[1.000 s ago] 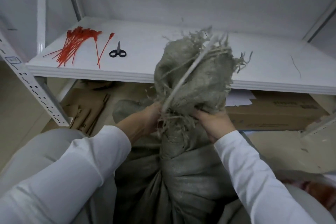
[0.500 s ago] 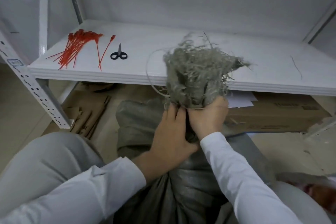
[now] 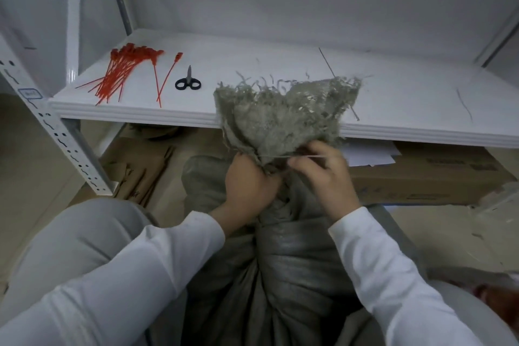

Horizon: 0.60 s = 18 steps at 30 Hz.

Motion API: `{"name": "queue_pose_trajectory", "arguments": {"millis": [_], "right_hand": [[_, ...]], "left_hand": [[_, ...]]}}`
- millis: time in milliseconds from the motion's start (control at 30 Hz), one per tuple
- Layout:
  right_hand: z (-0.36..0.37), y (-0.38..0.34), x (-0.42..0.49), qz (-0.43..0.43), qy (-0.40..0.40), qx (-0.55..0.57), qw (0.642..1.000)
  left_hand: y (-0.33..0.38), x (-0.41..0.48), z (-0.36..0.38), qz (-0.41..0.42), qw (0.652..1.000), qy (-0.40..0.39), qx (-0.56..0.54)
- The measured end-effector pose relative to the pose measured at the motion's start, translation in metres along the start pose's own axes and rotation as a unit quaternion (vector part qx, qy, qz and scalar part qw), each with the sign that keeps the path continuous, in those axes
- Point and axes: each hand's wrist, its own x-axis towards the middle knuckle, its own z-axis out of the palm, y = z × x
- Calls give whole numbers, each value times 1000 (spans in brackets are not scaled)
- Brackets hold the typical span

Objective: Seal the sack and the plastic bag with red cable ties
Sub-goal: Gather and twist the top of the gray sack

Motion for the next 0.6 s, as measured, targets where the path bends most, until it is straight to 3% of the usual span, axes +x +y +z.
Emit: {"name": "queue_pose_trajectory", "arguments": {"millis": [167, 267, 433, 600], "right_hand": [[-23, 25, 3, 72, 78, -20, 994], [-24, 41, -2, 145, -15, -63, 987], [-13, 50, -6, 137, -132, -97, 977], [-8, 54, -4, 99, -205, -186, 956]], "left_hand": [[7, 21, -11, -115, 971, 15, -210], [18, 25, -16, -166, 917, -14, -362], [10, 30, -16, -217, 902, -43, -372], [11, 34, -13, -176, 885, -97, -420]]}}
